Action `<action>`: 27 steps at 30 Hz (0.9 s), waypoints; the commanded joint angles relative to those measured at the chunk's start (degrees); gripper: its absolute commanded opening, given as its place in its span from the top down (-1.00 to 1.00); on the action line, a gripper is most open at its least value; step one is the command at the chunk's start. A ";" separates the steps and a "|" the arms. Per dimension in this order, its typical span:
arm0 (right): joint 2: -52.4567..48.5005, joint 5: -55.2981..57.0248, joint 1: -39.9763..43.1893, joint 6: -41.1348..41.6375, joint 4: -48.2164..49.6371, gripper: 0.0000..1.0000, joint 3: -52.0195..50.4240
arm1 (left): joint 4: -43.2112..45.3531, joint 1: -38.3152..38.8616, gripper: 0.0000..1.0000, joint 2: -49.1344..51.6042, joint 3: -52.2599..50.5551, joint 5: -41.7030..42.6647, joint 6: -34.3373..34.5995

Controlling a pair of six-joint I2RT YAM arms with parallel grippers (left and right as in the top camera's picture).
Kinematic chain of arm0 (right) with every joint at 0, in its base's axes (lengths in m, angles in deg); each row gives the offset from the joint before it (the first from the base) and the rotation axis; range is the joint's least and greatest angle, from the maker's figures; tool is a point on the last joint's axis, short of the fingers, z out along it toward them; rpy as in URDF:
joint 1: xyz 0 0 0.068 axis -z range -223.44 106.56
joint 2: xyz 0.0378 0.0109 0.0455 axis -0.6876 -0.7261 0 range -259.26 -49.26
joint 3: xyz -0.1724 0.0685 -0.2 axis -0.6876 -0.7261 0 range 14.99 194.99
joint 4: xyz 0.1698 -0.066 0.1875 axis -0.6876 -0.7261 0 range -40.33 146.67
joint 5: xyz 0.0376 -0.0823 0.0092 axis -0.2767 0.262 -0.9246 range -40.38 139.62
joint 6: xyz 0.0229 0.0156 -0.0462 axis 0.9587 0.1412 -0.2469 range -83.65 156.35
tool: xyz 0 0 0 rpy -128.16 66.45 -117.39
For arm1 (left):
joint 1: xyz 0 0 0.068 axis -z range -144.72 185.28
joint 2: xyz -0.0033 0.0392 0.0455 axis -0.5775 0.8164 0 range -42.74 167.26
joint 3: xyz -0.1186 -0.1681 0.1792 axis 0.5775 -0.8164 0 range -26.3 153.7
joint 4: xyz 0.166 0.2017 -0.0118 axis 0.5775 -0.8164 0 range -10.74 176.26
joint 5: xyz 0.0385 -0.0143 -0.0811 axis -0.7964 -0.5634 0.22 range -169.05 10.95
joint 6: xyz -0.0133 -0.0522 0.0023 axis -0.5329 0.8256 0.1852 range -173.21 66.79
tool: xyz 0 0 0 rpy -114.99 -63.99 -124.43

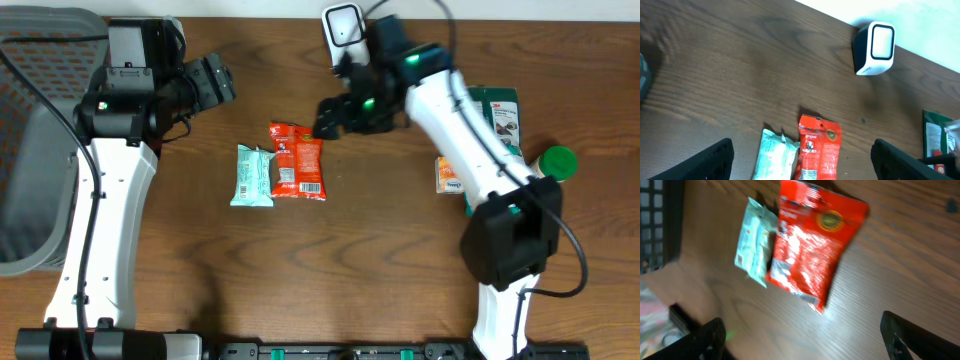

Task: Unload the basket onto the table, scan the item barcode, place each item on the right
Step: 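Move the right gripper left over the red snack bag, then grasp the red snack bag with the right gripper and lift it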

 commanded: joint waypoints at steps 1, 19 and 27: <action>-0.48 6.67 -4.26 7.06 2.27 -0.88 -0.46 | -0.09 -0.17 -0.76 -0.42 0.20 -0.13 -0.44; -3.50 -1.38 -0.74 0.79 -0.55 -0.89 -0.52 | -0.17 -0.17 -0.75 -0.42 0.20 -0.11 -0.39; -3.52 -4.81 4.50 -5.05 -3.72 -0.97 -0.55 | -10.95 2.05 0.03 0.92 -3.17 4.20 0.00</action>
